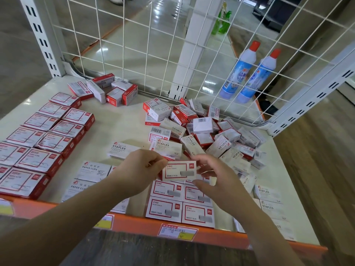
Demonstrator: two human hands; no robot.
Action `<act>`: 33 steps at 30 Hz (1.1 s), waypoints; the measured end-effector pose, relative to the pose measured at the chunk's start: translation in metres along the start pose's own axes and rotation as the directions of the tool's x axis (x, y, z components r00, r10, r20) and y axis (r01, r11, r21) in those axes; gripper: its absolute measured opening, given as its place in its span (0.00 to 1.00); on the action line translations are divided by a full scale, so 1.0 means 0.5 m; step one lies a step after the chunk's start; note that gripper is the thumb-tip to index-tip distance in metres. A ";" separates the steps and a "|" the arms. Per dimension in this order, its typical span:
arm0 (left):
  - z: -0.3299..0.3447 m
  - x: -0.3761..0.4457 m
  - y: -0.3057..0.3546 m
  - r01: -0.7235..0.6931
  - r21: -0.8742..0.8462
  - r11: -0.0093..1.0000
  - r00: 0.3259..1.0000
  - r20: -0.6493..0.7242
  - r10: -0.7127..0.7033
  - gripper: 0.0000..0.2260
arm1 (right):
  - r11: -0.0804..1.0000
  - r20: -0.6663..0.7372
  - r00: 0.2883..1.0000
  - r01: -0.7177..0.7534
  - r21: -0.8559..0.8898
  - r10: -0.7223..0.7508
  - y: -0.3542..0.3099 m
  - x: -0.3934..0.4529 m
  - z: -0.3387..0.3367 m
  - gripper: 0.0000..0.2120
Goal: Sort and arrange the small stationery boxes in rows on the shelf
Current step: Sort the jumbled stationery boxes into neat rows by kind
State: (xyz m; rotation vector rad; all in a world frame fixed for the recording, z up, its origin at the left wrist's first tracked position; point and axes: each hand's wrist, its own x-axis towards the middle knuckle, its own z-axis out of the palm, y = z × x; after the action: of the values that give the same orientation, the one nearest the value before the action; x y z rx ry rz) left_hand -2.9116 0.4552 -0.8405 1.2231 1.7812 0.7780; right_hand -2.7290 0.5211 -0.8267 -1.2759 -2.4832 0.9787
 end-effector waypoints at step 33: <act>0.014 -0.007 -0.011 -0.017 -0.030 0.999 0.998 -0.064 0.015 0.09 | 0.992 -0.140 0.987 -0.066 0.109 0.081 -0.009 0.009 0.012 0.18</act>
State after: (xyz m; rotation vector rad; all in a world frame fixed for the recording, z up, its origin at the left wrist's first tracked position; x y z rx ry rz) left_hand -2.9068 0.4503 -0.8473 1.2057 1.8066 0.8589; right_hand -2.7373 0.5197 -0.8289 -1.3619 -2.2615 0.9816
